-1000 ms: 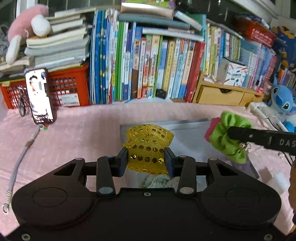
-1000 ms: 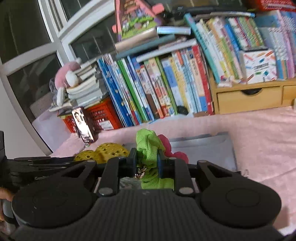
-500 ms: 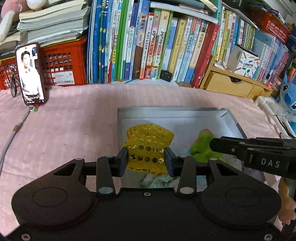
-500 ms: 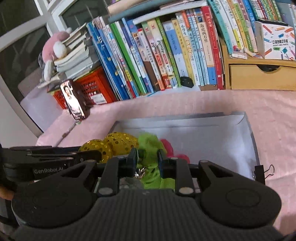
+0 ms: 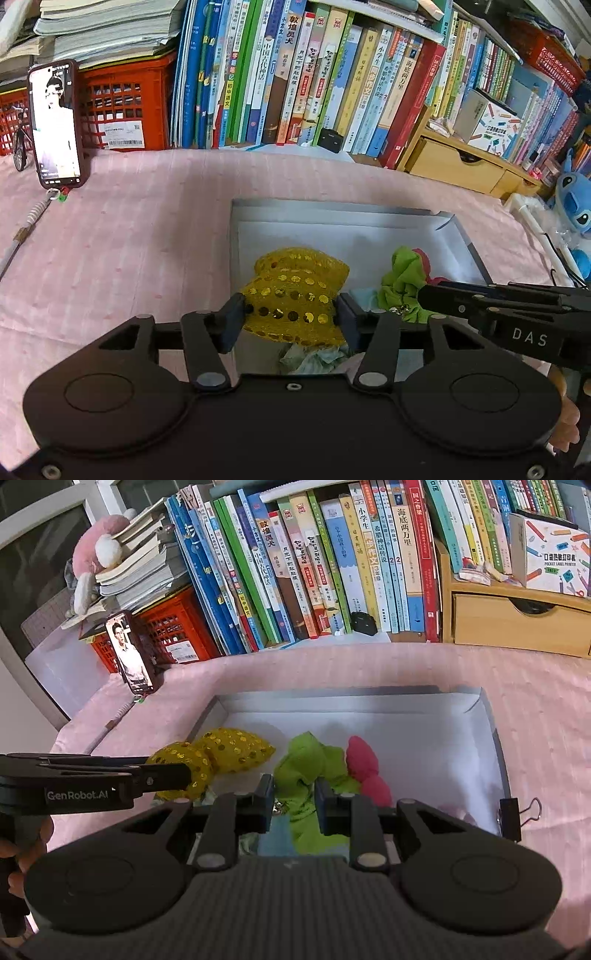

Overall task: Organize soft objects
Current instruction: 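Lower both items into the tray and open both tools, then move both open tools back toward the blue floral cloth and white foam block, then grasp the blue floral cloth with the left tool while the right tool grasps the white foam block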

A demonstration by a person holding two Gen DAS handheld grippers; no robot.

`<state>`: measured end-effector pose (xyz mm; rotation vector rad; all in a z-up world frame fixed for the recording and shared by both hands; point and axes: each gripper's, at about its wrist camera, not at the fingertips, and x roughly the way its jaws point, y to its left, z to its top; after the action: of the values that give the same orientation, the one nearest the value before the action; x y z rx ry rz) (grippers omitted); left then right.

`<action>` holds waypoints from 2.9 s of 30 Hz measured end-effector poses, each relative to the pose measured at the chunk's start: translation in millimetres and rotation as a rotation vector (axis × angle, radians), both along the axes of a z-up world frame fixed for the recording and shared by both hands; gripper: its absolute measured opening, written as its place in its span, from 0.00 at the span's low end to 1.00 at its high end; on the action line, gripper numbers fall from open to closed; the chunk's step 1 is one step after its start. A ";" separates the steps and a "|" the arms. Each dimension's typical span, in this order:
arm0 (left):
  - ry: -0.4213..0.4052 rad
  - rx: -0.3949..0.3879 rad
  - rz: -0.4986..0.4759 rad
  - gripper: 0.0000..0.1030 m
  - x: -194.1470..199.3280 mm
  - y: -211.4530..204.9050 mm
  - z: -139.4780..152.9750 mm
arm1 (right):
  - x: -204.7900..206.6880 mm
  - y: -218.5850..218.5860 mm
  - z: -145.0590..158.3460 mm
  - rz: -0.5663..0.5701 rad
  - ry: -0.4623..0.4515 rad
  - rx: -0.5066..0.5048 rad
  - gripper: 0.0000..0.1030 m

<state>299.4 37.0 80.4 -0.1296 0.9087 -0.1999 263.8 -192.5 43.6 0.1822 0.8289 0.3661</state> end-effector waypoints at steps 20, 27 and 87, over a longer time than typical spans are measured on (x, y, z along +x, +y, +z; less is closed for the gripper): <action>-0.192 0.015 -0.035 0.83 -53.4 2.9 47.6 | -51.4 -26.9 37.5 -0.015 -0.176 -0.005 0.68; -0.254 -0.031 -0.041 0.86 -89.1 13.1 56.2 | -86.1 -35.0 51.4 -0.009 -0.273 -0.014 0.81; -0.376 0.134 0.184 0.95 -243.4 93.4 -37.3 | -224.3 -106.7 -38.2 -0.311 -0.408 -0.344 1.00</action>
<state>56.0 130.3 43.1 -0.0480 0.5300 0.0103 39.5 -299.2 5.3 -0.0848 0.4391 -0.0380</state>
